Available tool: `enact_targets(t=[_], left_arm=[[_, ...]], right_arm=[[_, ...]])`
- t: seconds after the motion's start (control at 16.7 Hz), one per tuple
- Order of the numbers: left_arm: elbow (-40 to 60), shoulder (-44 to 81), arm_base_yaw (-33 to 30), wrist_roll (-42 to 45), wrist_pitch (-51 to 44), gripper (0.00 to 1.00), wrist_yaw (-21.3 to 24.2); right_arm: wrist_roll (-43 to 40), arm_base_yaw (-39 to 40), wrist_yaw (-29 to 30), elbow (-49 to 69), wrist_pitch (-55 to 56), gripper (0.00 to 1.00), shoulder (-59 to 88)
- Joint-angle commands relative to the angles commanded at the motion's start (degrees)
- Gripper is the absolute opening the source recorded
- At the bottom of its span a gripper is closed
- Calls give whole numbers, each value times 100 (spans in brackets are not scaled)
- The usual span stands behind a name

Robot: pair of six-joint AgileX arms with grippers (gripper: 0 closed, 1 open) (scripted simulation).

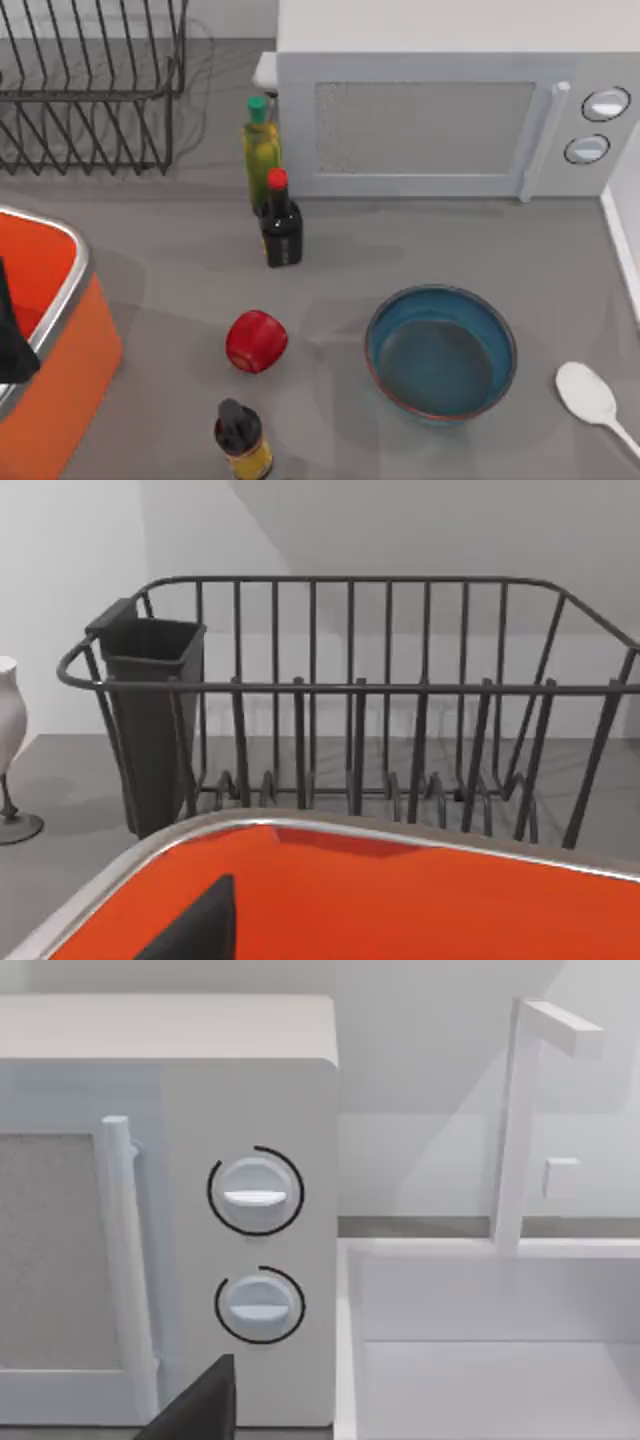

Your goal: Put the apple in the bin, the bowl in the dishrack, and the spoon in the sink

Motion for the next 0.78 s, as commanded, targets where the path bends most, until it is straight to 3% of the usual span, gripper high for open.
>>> enact_targets(t=[0.36, 0.78], left_arm=[[493, 597, -235, 26, -483, 100, 20], [2828, 3785, -1221, -7, -2369, 100, 141]], right_arm=[[0, 0, 0, 0, 0, 100, 0], [0, 0, 0, 0, 0, 100, 0]])
